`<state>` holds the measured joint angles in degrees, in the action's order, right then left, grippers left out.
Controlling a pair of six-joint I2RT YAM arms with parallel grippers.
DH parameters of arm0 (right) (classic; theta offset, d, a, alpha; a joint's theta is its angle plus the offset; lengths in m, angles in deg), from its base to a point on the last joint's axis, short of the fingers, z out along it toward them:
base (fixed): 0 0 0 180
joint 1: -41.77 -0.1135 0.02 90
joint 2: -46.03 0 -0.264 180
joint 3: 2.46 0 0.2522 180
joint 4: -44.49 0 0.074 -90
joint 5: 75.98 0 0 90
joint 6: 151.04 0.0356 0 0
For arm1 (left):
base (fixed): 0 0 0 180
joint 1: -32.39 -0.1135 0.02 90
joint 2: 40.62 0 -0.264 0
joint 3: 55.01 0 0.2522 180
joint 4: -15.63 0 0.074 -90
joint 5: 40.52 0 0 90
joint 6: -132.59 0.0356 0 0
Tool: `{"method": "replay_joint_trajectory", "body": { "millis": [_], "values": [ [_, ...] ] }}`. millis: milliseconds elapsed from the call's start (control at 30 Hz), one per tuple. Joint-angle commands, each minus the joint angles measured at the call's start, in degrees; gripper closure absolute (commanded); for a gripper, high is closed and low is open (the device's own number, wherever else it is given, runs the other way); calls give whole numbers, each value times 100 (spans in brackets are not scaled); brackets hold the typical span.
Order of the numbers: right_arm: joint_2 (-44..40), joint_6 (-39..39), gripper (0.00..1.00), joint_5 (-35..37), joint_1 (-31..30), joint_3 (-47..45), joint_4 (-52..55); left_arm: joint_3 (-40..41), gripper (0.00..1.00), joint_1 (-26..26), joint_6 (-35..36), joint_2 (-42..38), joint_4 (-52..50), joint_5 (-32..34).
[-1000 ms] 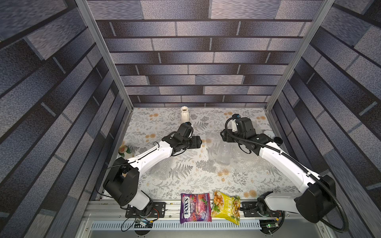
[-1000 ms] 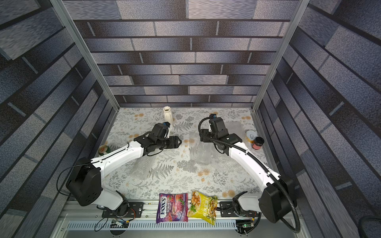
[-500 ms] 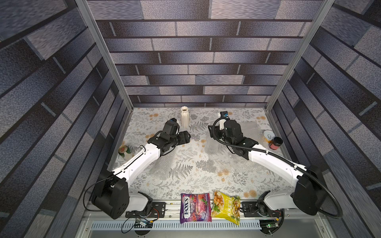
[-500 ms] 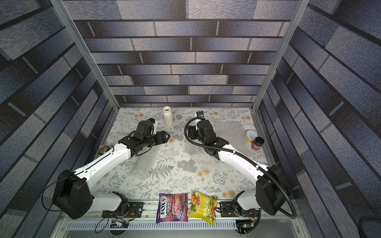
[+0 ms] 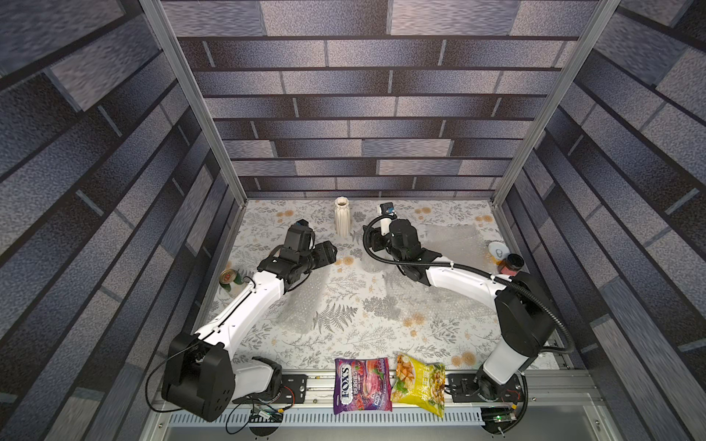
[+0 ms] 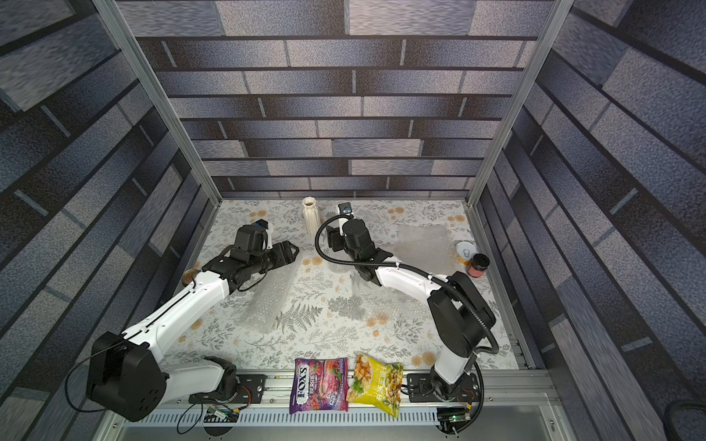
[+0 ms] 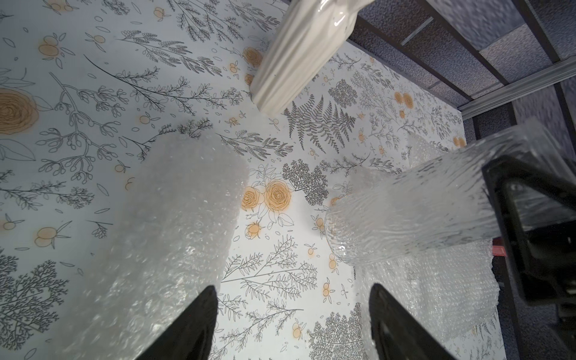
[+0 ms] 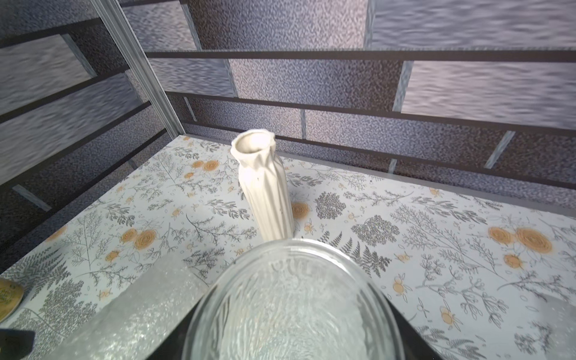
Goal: Unwrap the vase from the bubble wrap
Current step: Pick up the vase from the bubble wrap, then place the vase at the center of the board.
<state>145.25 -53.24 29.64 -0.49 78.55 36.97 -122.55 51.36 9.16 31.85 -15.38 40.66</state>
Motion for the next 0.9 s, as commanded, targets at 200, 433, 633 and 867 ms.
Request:
{"method": "replay_joint_trajectory", "body": {
  "millis": [200,433,633,867],
  "values": [
    [856,-507,67,148,-45,1034,-1162,11,22,-195,80,-87,-205,-181],
    [1381,-840,67,318,-41,1612,-1273,-54,22,-301,132,-92,-267,-182],
    [1634,-1047,67,504,-6,1801,-1422,-54,22,-368,141,-50,-270,-190],
    [1933,-858,67,666,195,1847,-1655,-67,22,-384,140,4,-243,-208]
  ]
}}
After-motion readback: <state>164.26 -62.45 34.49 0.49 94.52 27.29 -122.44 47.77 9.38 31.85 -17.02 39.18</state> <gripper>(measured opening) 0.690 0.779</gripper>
